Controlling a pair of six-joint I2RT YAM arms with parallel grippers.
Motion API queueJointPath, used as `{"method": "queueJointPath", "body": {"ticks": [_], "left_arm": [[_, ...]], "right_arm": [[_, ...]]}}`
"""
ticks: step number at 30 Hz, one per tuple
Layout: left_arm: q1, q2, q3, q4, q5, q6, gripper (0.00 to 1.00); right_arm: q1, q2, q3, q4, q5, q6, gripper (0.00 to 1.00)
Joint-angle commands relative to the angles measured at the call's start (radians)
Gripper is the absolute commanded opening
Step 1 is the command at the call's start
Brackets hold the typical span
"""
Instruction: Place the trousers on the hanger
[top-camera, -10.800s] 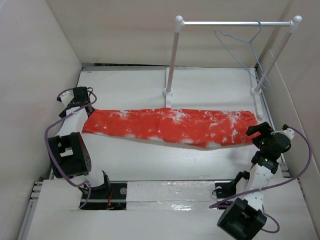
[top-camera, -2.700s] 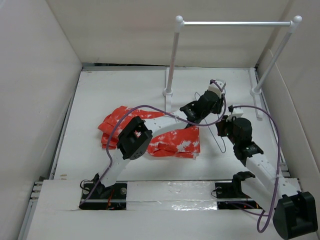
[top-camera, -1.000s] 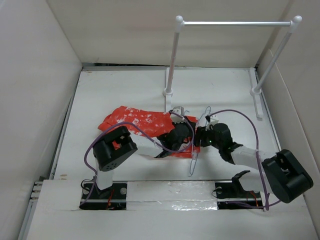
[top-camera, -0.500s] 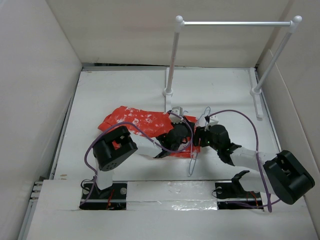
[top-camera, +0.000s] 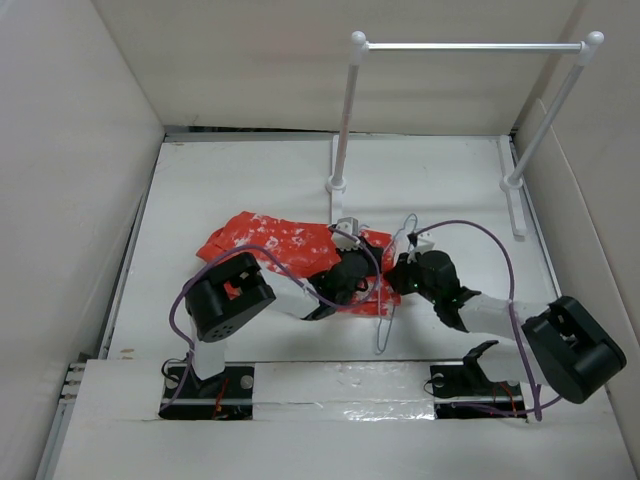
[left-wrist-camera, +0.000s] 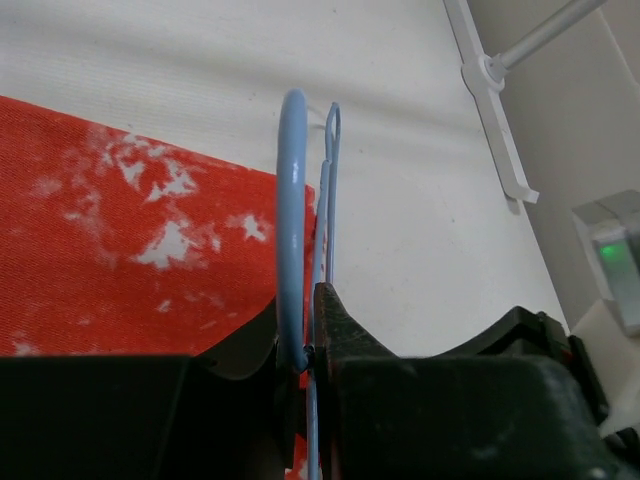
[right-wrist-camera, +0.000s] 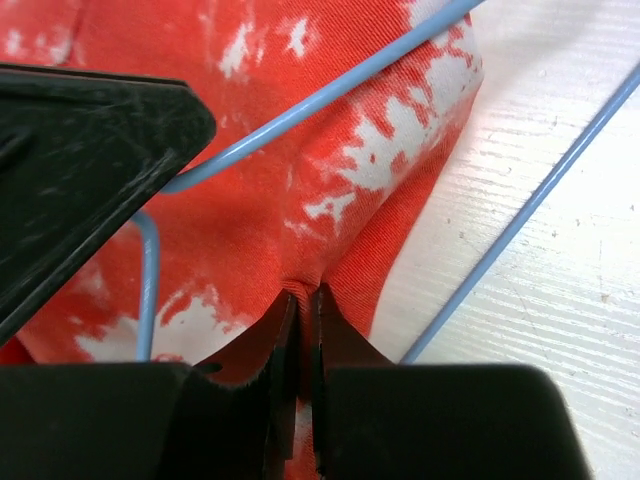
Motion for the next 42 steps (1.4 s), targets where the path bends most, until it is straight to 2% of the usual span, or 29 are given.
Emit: {"method": "queueJointPath", "body": {"ticks": [1, 2, 7, 10, 17, 20, 26, 32, 40, 41, 42], "left_arm": [[0.023, -0.043, -0.068, -0.026, -0.043, 0.064, 0.00], [0.024, -0.055, -0.085, -0.023, -0.049, 0.059, 0.00], [0.034, -0.114, -0.162, -0.051, -0.115, 0.077, 0.00], [0.034, -0.149, -0.198, -0.062, -0.148, 0.088, 0.00], [0.054, -0.226, -0.274, -0.105, -0.177, 0.110, 0.00], [0.076, -0.289, -0.309, -0.125, -0.184, 0.125, 0.00], [0.085, -0.361, -0.311, -0.131, -0.159, 0.203, 0.00], [0.085, -0.356, -0.260, -0.135, -0.138, 0.239, 0.00], [0.033, -0.352, -0.177, -0.144, -0.152, 0.222, 0.00], [0.033, -0.362, -0.174, -0.151, -0.153, 0.220, 0.00], [0.033, -0.394, -0.174, -0.155, -0.159, 0.217, 0.00]], "right_arm": [[-0.020, -0.137, -0.043, 0.023, -0.033, 0.007, 0.00], [-0.032, -0.138, -0.043, 0.007, -0.041, 0.005, 0.00], [-0.124, -0.427, -0.018, -0.172, -0.058, -0.039, 0.00], [-0.190, -0.546, -0.014, -0.272, -0.053, -0.068, 0.00], [-0.361, -0.719, -0.023, -0.432, -0.062, -0.094, 0.00], [-0.439, -0.738, -0.023, -0.459, -0.082, -0.110, 0.00], [-0.549, -0.663, -0.034, -0.410, -0.174, -0.130, 0.00], [-0.560, -0.617, -0.054, -0.338, -0.244, -0.127, 0.00], [-0.560, -0.595, -0.041, -0.363, -0.268, -0.131, 0.00], [-0.560, -0.603, -0.040, -0.372, -0.259, -0.131, 0.01], [-0.560, -0.618, -0.038, -0.375, -0.258, -0.131, 0.13]]}}
